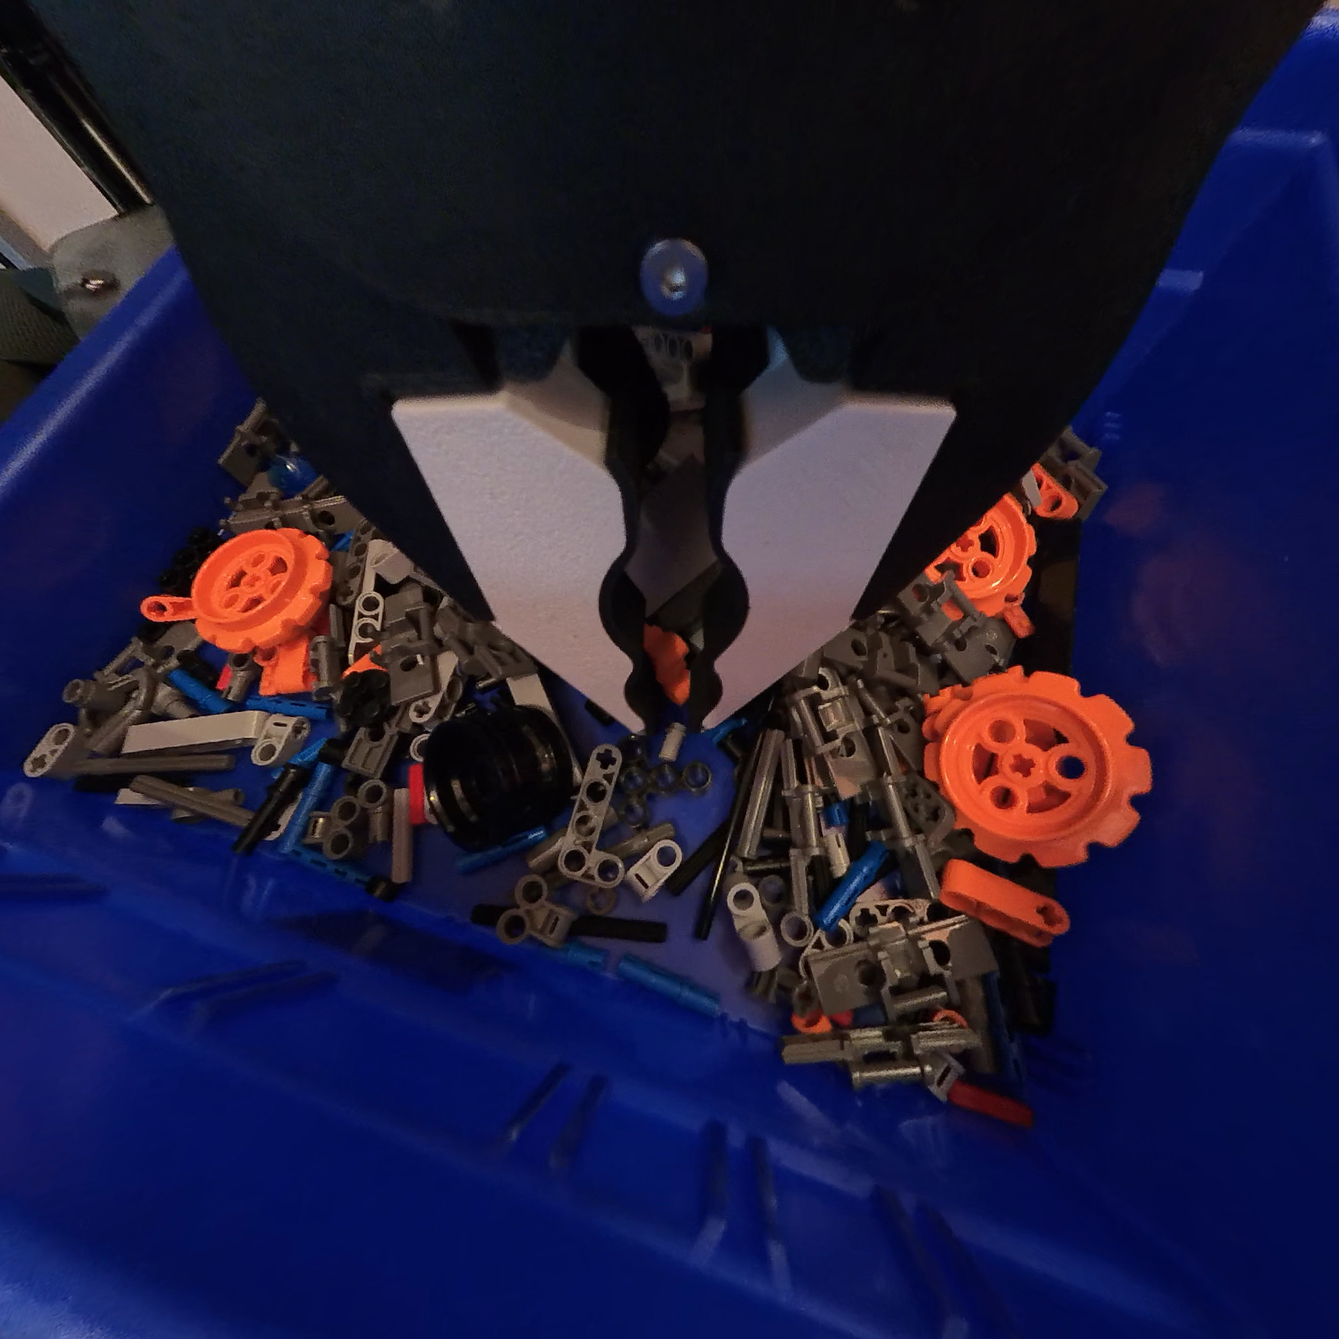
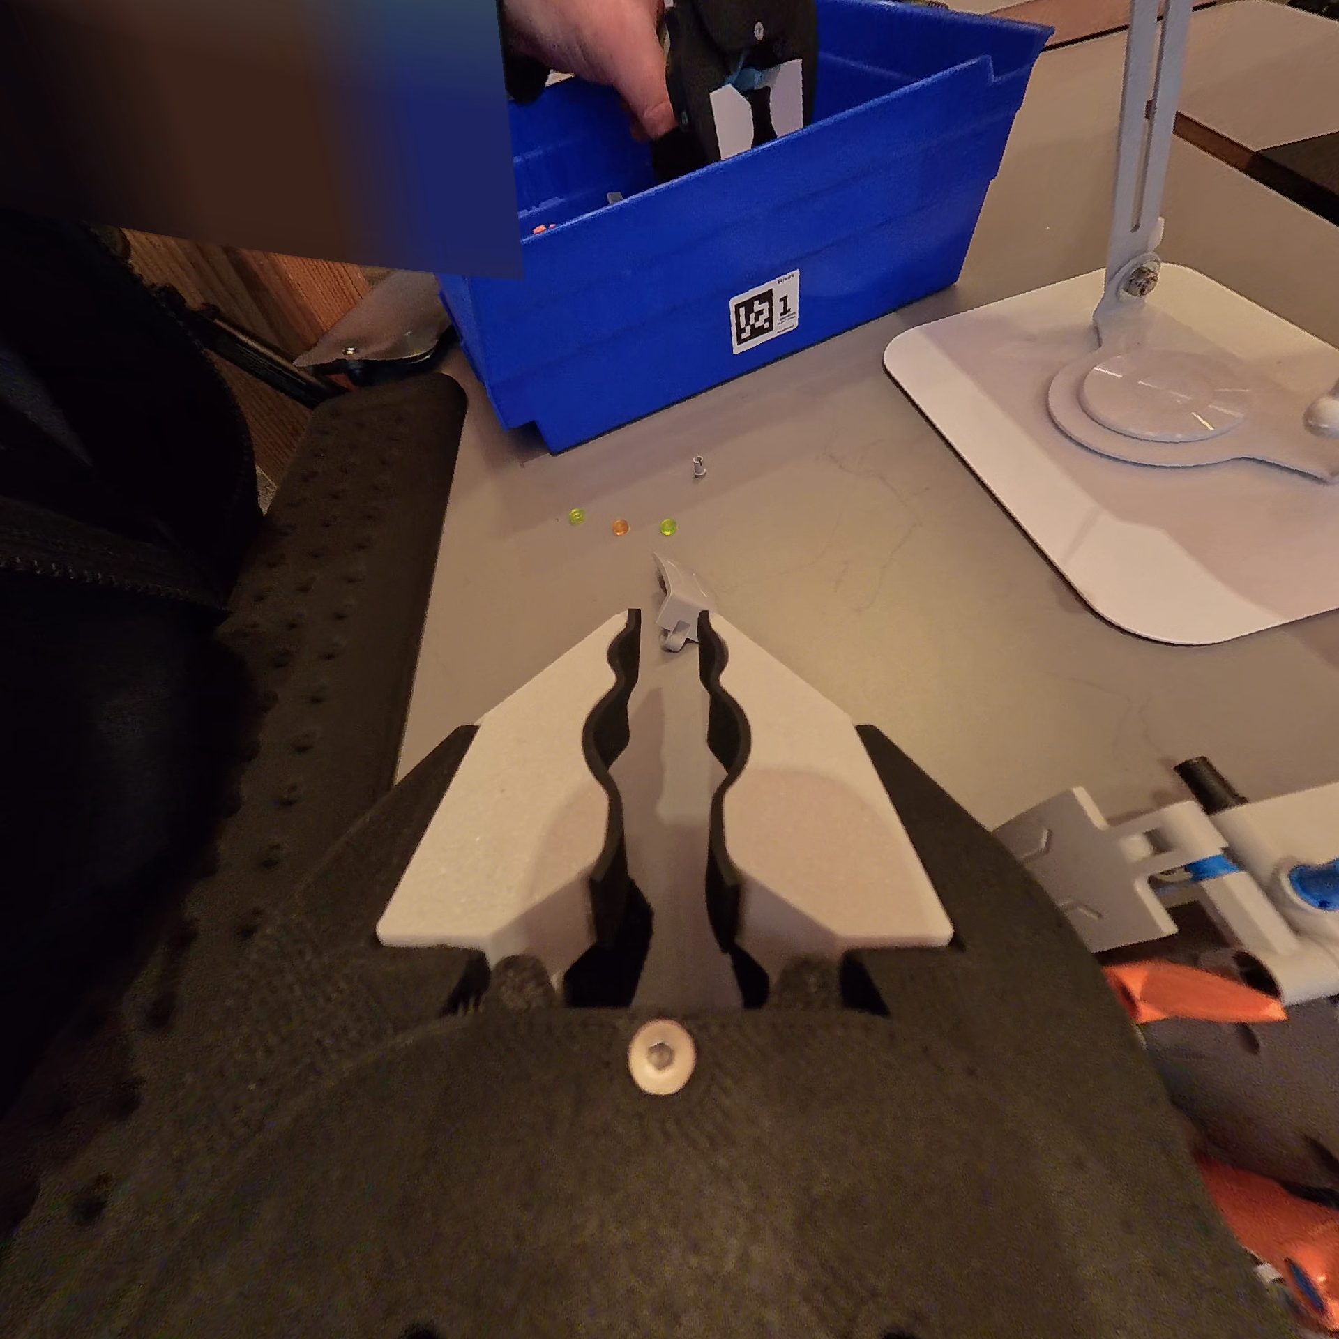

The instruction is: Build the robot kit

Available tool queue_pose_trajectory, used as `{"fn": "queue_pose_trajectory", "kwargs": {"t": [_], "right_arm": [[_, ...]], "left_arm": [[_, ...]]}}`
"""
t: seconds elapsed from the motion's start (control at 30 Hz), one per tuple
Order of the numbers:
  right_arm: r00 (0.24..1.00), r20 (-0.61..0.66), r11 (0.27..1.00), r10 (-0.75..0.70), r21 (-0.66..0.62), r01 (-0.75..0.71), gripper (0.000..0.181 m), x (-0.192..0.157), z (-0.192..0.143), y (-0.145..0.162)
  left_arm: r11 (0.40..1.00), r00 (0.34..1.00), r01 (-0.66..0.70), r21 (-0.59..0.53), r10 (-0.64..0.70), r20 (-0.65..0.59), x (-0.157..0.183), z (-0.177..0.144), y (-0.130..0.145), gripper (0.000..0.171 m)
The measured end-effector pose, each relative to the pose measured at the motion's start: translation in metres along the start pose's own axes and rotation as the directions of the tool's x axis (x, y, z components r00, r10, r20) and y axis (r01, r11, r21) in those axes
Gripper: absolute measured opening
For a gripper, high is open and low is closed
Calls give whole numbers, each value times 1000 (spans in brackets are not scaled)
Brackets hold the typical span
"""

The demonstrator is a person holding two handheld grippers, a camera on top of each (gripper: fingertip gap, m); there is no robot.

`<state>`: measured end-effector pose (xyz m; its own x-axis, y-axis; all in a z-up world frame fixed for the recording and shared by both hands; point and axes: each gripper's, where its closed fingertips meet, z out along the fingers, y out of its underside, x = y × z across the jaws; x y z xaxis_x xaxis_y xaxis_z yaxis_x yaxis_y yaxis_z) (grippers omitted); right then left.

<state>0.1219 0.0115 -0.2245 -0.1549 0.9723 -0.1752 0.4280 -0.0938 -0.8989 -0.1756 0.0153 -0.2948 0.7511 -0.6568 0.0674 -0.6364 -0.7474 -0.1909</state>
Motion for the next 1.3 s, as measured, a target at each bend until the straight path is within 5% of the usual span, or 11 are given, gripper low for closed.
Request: {"fn": "queue_pose_trajectory", "kwargs": {"t": [0.3, 0.6, 0.87, 1.03, 1.3], "right_arm": [[1000, -1, 1000, -1, 2, 1, 13, 0, 0, -1], [1000, -8, 1000, -21, -1, 21, 13, -2, 0, -3], [999, 0, 999, -42, 10, 42, 14, -8, -1, -8], [999, -3, 998, -53, 15, 54, 14, -10, -2, -11], [998, -1, 998, -60, 17, 60, 14, -12, -3, -13]], "left_arm": [[999, 1000, -16, 34, 16, 13, 1, -4, -4, 4], [992, 998, -54, 116, 53, 13, 34, -53, -15, 3], [960, 992, -123, 253, 125, 11, 84, -96, -61, 4], [942, 971, -227, 245, 237, -11, 125, -91, -95, 4], [937, 935, -343, 68, 347, -66, 158, -43, -117, 4]]}}
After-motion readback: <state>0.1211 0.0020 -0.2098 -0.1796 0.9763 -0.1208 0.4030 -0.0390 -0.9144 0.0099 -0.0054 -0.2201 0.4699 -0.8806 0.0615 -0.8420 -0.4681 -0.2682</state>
